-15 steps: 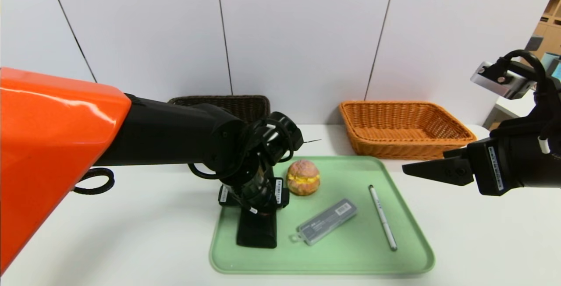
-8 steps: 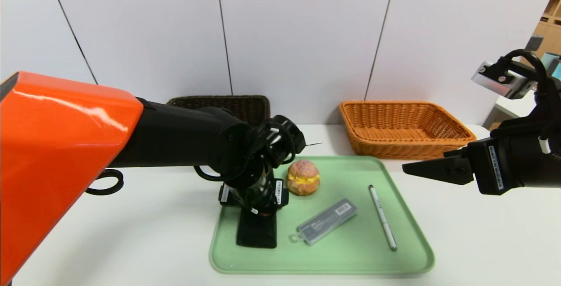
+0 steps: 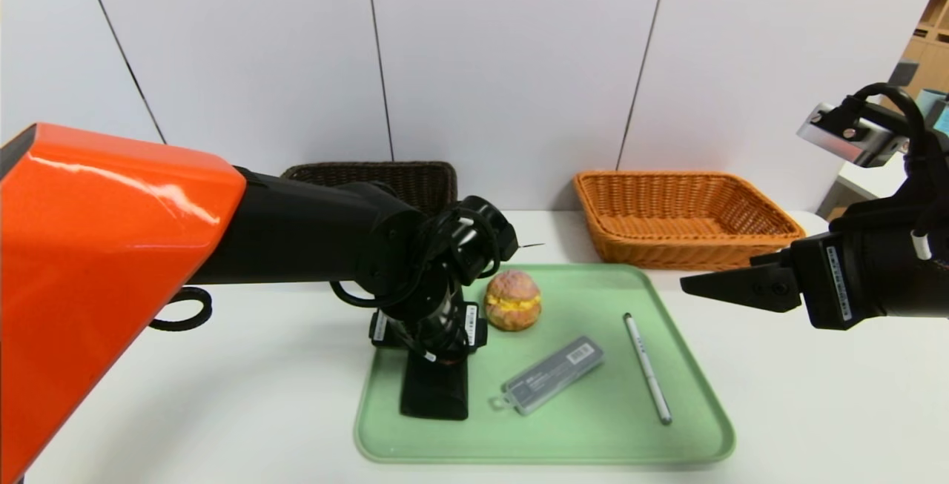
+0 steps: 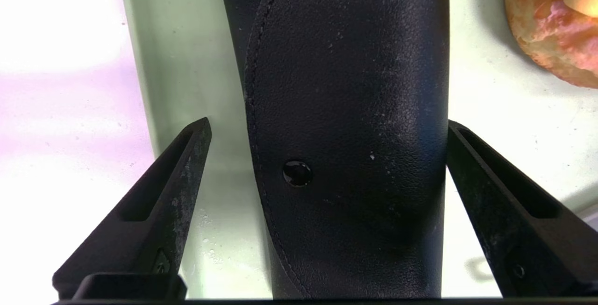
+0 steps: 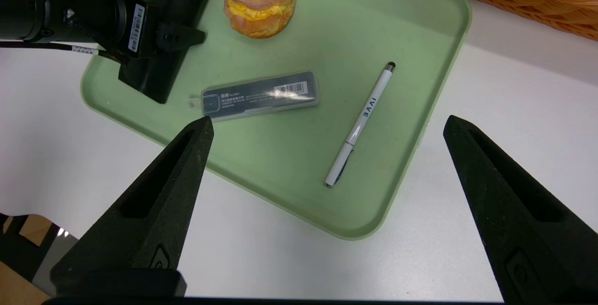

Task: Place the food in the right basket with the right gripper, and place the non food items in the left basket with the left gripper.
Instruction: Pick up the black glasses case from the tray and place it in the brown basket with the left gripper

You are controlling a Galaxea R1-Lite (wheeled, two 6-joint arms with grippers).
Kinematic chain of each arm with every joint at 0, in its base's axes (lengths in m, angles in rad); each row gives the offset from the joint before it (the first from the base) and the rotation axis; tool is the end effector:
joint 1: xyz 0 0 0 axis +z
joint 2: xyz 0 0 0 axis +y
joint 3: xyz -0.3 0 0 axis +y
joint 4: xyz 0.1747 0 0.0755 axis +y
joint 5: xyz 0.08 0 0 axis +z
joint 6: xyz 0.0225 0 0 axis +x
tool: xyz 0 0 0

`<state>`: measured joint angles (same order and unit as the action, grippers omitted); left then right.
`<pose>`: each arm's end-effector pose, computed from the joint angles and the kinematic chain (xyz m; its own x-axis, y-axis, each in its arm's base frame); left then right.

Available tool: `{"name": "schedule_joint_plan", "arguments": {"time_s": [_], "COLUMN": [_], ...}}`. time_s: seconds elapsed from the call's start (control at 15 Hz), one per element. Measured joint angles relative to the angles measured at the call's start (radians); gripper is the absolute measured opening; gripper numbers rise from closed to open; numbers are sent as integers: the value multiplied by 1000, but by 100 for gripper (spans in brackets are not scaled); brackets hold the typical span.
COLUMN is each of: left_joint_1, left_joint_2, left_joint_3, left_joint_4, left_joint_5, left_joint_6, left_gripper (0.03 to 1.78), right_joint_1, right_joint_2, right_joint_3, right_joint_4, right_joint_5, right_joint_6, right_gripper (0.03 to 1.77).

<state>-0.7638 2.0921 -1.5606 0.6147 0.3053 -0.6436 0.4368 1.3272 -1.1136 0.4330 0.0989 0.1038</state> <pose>0.2792 -0.2580 0.1442 0.4917 -0.0547 -0.8691 0.0613 0.9977 -0.0281 0.1767 0.0850 0.2662 0.6779 0.4255 -0.5995 -0.4332 0.8901 0.1419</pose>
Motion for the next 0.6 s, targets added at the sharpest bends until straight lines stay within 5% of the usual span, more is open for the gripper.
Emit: {"name": "schedule_joint_plan", "arguments": {"time_s": [0.6], "left_joint_1": [1], "left_joint_2": [-10], "left_joint_3": [1], "left_joint_4": [3], "left_joint_5": [-54], "left_joint_6": [-1], "left_gripper": [169], "right_joint_1": [0], "right_joint_2": [0], "right_joint_3": [0], "right_joint_4": [0], "right_joint_5": [0], "right_joint_6": [0], "right_gripper": [170]}}
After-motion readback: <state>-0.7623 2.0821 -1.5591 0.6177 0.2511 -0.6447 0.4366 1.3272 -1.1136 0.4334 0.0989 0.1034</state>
